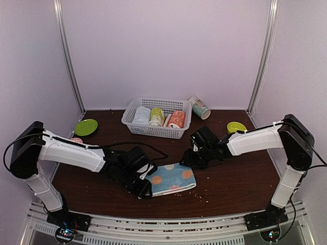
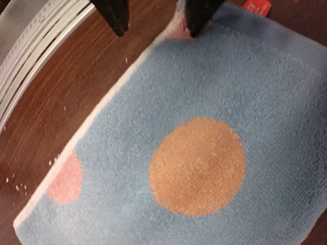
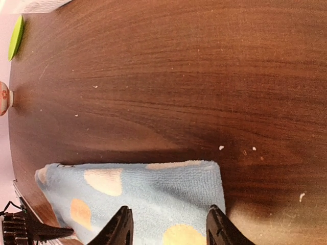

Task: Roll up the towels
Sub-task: Smooth out the towel at the center of the board.

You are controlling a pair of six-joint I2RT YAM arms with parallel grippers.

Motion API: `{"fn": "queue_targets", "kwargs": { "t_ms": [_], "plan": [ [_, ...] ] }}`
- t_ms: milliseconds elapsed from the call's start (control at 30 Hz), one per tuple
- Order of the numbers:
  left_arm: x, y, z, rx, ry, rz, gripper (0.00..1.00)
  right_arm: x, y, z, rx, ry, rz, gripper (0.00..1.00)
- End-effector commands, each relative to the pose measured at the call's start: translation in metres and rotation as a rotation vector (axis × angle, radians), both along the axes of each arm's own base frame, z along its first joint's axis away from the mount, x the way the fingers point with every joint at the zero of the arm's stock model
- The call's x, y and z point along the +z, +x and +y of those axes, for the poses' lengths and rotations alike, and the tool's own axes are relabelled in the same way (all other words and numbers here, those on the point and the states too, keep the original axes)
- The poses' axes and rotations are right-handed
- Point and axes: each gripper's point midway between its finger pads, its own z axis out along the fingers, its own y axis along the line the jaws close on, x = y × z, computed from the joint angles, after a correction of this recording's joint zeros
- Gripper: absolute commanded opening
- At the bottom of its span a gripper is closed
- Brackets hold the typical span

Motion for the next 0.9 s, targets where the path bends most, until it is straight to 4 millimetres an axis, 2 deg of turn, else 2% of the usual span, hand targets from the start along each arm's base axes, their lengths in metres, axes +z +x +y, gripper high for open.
{"fn": "queue_targets", "kwargs": {
  "t_ms": [0, 133, 233, 367, 467, 667, 867],
  "plan": [
    [0.047, 0.014, 0.0, -0.008, 0.033, -0.078, 0.47, 0.042, -0.006, -0.007, 0.052, 0.005, -0.061, 0.51],
    [0.084, 0.035, -0.008, 0.017, -0.02, -0.154, 0.49, 0.063, -0.014, -0.017, 0.078, 0.002, -0.124, 0.5],
    [0.083, 0.058, -0.001, 0.089, -0.027, -0.16, 0.42, 0.062, -0.027, -0.01, 0.127, 0.017, -0.125, 0.46],
    [0.063, 0.087, 0.012, 0.179, -0.021, -0.136, 0.2, 0.046, -0.046, 0.007, 0.178, 0.027, -0.092, 0.4],
    [0.043, 0.097, 0.02, 0.206, -0.002, -0.113, 0.1, 0.03, -0.059, 0.012, 0.195, 0.016, -0.068, 0.37],
    [0.0, 0.105, 0.038, 0.237, 0.064, -0.063, 0.0, -0.001, -0.078, 0.002, 0.203, -0.038, -0.015, 0.33],
    [-0.027, 0.102, 0.057, 0.261, 0.127, -0.044, 0.0, -0.026, -0.102, -0.019, 0.199, -0.094, 0.037, 0.3]
  ]
}}
